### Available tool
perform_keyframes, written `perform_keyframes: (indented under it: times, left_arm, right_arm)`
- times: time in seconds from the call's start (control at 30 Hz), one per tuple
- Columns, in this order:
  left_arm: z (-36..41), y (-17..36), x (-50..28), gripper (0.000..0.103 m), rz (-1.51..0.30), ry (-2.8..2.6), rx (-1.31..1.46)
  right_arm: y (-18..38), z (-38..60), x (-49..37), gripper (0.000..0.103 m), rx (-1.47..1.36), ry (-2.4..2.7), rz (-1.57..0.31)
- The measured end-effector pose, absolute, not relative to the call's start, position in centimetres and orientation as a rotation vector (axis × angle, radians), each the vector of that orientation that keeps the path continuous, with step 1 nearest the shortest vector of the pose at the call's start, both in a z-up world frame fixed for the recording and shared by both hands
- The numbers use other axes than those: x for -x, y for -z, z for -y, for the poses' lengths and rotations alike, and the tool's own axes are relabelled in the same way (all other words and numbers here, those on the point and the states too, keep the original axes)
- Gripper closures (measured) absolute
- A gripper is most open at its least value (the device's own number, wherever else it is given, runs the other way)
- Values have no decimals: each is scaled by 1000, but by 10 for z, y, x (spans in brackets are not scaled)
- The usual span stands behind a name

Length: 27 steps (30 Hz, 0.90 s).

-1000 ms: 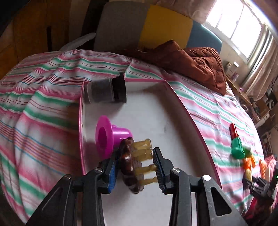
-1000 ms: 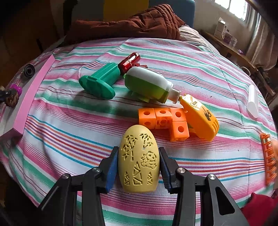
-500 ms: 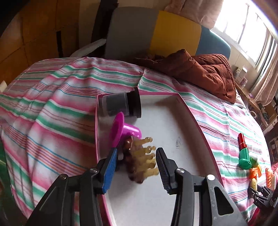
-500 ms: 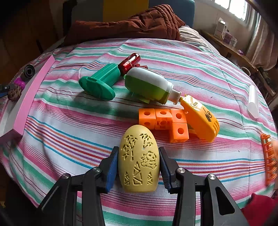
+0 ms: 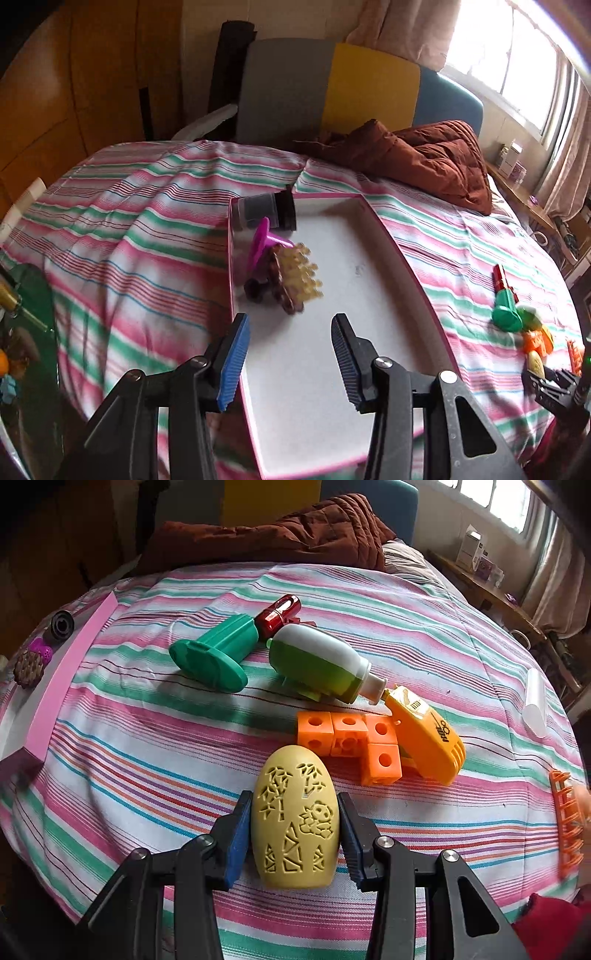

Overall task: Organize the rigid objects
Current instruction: 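Lower the brown comb into the tray and open the left tool, then carry the yellow egg-shaped block toward the tray with the right tool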

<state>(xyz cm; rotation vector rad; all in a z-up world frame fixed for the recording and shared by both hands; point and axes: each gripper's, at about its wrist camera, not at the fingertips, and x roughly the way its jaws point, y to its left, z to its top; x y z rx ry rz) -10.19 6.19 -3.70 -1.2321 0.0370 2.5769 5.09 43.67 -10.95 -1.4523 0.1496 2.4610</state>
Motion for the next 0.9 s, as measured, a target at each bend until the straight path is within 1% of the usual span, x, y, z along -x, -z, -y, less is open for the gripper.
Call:
perform_keyframes:
  times: [0.33,0.9]
  left_arm:
    - [-69,22,67,57,-81,-2573,1187]
    - [-71,26,56,57,-97,-2560,1217]
  right_arm:
    - [110,-436,-51,58,1449,-2459,-131]
    - [110,-433,-50,59,1439,-2461,-90]
